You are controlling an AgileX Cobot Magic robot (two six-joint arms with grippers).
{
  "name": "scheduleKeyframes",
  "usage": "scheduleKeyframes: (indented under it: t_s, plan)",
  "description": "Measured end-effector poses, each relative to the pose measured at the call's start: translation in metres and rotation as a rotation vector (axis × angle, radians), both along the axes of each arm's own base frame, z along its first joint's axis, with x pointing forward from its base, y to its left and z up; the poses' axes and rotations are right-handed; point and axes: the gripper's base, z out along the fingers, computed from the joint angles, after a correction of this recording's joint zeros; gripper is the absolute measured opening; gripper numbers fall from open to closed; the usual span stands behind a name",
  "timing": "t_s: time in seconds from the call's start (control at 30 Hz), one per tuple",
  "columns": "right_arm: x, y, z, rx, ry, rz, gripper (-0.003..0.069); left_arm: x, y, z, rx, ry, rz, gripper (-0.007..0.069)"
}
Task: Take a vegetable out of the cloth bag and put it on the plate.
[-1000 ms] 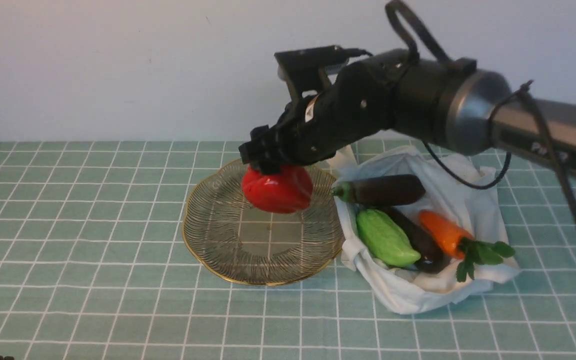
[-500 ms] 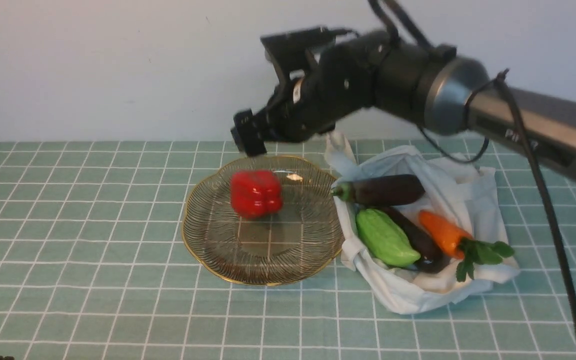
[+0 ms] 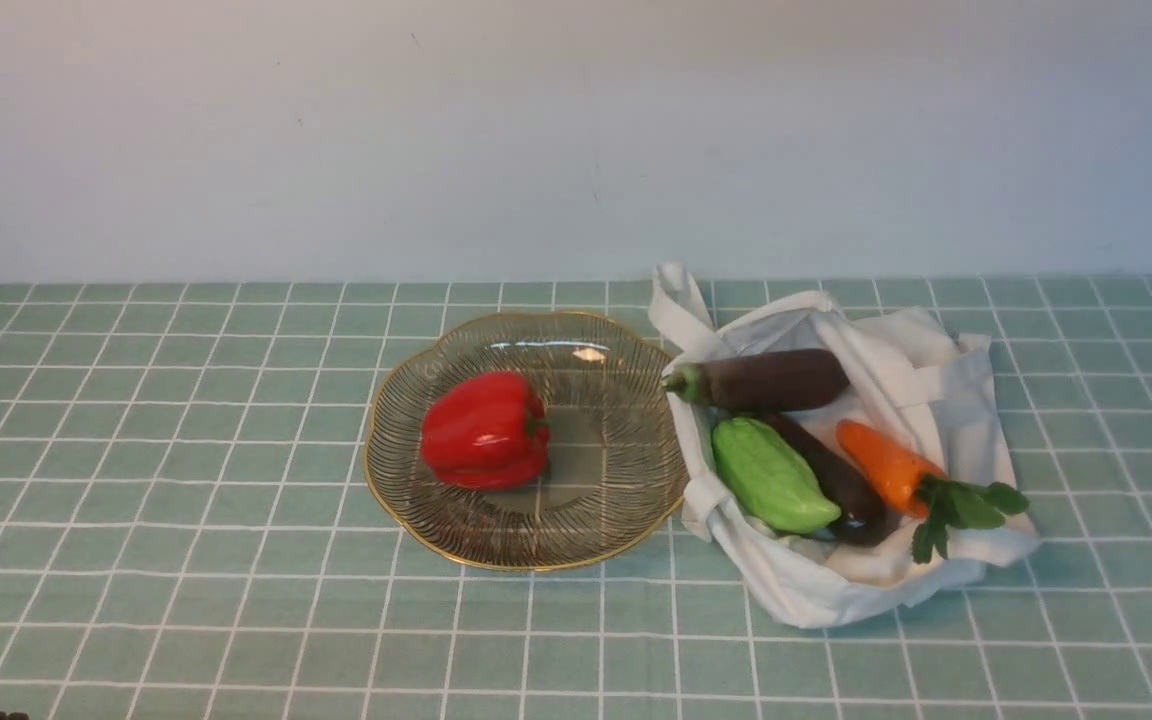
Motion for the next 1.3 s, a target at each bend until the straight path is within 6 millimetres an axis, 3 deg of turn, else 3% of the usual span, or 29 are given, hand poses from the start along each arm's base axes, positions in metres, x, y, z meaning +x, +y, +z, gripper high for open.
scheduleKeyframes:
  t_s: [0.03,0.1,0.13,0.2,0.23,0.3,0.47,0.53,0.67,0.73,0.77,0.8,0.83,0.9,0.93,0.97,1.13,1.3]
  plan:
    - [-0.015,-0.011,0.017,0.02,-0.034,0.001,0.0025,0.0,0.0,0.0,0.0,0.0,0.0,-0.0004]
    - [-0.044,-0.032,0.044,0.054,-0.085,0.003,-0.0003,0.0,0.0,0.0,0.0,0.0,0.0,-0.0004]
    - [-0.047,-0.034,0.046,0.057,-0.089,0.003,-0.0005,0.0,0.0,0.0,0.0,0.0,0.0,-0.0004]
    - [-0.071,-0.052,0.061,0.075,-0.117,0.002,-0.0013,0.0,0.0,0.0,0.0,0.0,0.0,-0.0004]
    - [-0.093,-0.069,0.071,0.085,-0.133,0.0,-0.0015,0.0,0.0,0.0,0.0,0.0,0.0,-0.0004]
    - [-0.118,-0.087,0.079,0.096,-0.149,0.0,-0.0015,0.0,0.0,0.0,0.0,0.0,0.0,-0.0004]
    - [-0.183,-0.135,0.062,0.086,-0.107,-0.011,-0.0015,0.0,0.0,0.0,0.0,0.0,0.0,-0.0004]
    - [-0.194,-0.144,0.047,0.073,-0.078,-0.021,-0.0015,0.0,0.0,0.0,0.0,0.0,0.0,-0.0004]
    - [-0.248,-0.185,-0.003,0.165,-0.196,-0.035,-0.0015,0.0,0.0,0.0,0.0,0.001,0.0,-0.0004]
    - [-0.253,-0.188,-0.019,0.176,-0.229,-0.027,-0.0015,0.0,0.0,0.0,0.0,0.001,0.0,-0.0004]
    - [-0.265,-0.196,-0.052,0.205,-0.321,-0.006,-0.0015,0.0,0.0,0.0,0.0,0.001,0.0,-0.0004]
    - [-0.266,-0.197,-0.055,0.208,-0.332,-0.004,-0.0015,0.0,0.0,0.0,0.0,0.001,0.0,-0.0004]
    - [-0.271,-0.199,-0.089,0.218,-0.405,0.019,-0.0015,0.0,0.0,0.0,0.0,0.001,0.0,-0.0004]
    - [-0.273,-0.195,-0.122,0.246,-0.522,0.065,-0.0015,0.0,0.0,0.0,0.0,0.001,0.0,-0.0004]
    - [-0.275,-0.196,-0.129,0.252,-0.546,0.074,-0.0015,0.0,0.0,0.0,0.0,0.001,0.0,-0.0004]
    - [-0.273,-0.19,-0.156,0.252,-0.592,0.111,-0.0015,0.0,0.0,0.0,0.0,0.001,0.0,-0.0004]
    - [-0.269,-0.183,-0.179,0.285,-0.601,0.146,-0.0015,0.0,0.0,0.0,0.0,0.001,0.0,-0.0004]
    - [-0.269,-0.182,-0.178,0.273,-0.631,0.157,-0.0015,0.0,0.0,0.0,0.0,0.001,0.0,-0.0004]
